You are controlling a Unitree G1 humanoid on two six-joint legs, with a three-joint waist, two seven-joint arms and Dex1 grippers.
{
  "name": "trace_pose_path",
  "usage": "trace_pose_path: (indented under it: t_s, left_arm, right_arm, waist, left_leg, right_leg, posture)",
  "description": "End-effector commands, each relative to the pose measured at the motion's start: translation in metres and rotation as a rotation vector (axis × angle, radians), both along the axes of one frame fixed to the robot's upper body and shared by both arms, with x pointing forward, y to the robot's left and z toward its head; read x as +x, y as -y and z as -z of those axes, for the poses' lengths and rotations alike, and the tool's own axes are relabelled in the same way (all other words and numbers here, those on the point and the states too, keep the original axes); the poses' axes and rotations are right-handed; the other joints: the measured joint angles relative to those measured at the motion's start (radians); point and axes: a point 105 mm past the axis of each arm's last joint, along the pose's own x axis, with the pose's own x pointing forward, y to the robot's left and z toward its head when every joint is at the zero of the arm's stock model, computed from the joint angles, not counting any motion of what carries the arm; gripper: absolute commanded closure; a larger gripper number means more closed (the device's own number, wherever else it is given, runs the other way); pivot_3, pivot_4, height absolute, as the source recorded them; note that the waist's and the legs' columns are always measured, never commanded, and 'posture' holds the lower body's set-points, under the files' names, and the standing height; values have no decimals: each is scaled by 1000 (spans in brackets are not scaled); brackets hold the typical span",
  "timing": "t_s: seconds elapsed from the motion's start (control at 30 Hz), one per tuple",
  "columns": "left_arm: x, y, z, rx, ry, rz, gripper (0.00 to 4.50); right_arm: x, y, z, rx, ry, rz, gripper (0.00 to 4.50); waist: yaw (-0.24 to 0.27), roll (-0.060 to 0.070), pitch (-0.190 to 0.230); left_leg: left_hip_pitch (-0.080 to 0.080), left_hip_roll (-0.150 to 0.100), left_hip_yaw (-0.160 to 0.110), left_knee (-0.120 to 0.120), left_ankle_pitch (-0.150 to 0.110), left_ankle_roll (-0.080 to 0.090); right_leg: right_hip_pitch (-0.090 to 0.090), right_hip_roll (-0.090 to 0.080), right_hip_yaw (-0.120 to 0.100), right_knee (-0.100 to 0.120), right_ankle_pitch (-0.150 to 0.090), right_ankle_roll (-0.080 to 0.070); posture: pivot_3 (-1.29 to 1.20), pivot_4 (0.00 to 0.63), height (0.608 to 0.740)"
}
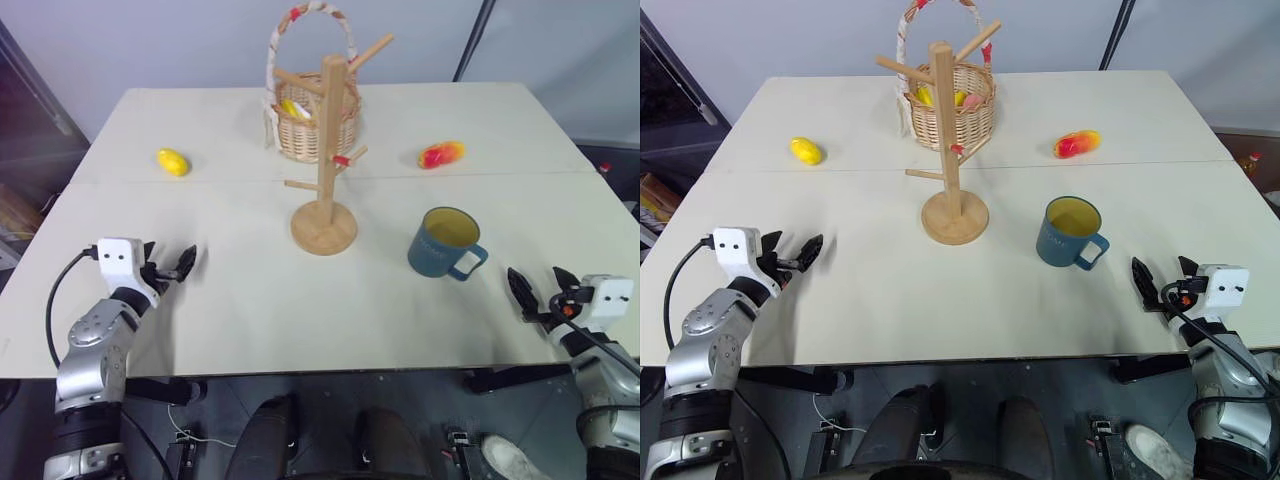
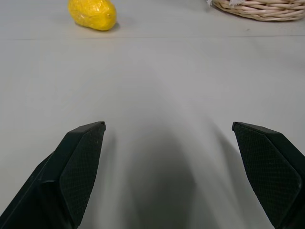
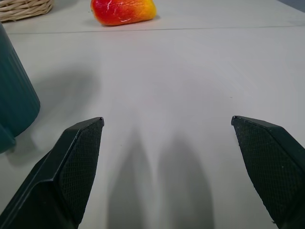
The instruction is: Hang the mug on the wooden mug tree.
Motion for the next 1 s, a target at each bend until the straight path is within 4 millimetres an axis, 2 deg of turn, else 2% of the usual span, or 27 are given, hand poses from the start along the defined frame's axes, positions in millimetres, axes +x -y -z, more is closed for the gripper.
trace_pose_path:
  t_s: [0.03, 0.23, 0.3, 0.43, 0.6, 0.73, 0.83, 1.0]
  left_arm:
    - [2, 5, -15, 10, 47, 23, 0]
    - [8, 21, -14, 0, 46, 97, 0]
    - [9, 31, -12, 16, 39, 143, 0]
    - [4, 62, -22, 0, 86, 320, 0]
    - [-16, 118, -30, -34, 93, 654, 0]
    - [-44, 162, -33, 42, 94, 954, 0]
    - [-51, 185, -42, 53, 126, 1072, 0]
    - [-62, 214, -60, 48, 188, 1207, 0]
  right_arm:
    - [-2, 5, -14, -24, 52, 21, 47]
    - [-12, 8, -21, -46, 64, 45, 47]
    - [-19, 9, -24, -57, 66, 50, 47]
    - [-34, 3, -29, -80, 65, 40, 47]
    - [-53, -25, -31, -99, 45, -36, 47]
    - [-62, -68, -21, -58, 18, -117, 47]
    - [-54, -93, -14, -63, 20, -100, 47]
    - [-32, -105, -9, -62, 62, 19, 47]
  waist:
    - [-1, 0, 0]
    - [1, 0, 0]
    - [2, 0, 0]
    - [1, 0, 0]
    - [0, 1, -1]
    - [-2, 3, -2]
    - [-4, 4, -3]
    - [-1, 5, -3]
  left_leg:
    - [0, 0, 0, 0, 0, 0]
    - [0, 0, 0, 0, 0, 0]
    - [0, 0, 0, 0, 0, 0]
    - [0, 0, 0, 0, 0, 0]
    - [0, 0, 0, -1, 0, 0]
    - [0, 1, 0, -1, 0, 0]
    - [0, 1, 0, -2, 0, -1]
    - [0, 0, 0, -1, -2, -3]
  right_leg:
    - [0, 0, 0, 0, 0, 0]
    - [0, 0, 0, 0, 0, 0]
    - [0, 0, 0, 0, 0, 0]
    - [0, 0, 0, -1, 0, 0]
    - [0, -1, 1, -1, -2, -3]
    - [0, -1, 1, -1, -2, -4]
    - [-1, -1, 2, -2, -2, -5]
    - [-3, -1, 2, -3, -3, -6]
  posture:
    - [0, 150, 740]
    - [0, 150, 740]
    - [0, 150, 740]
    - [0, 150, 740]
    - [0, 150, 740]
    - [0, 150, 740]
    - [0, 150, 740]
    - [0, 150, 740]
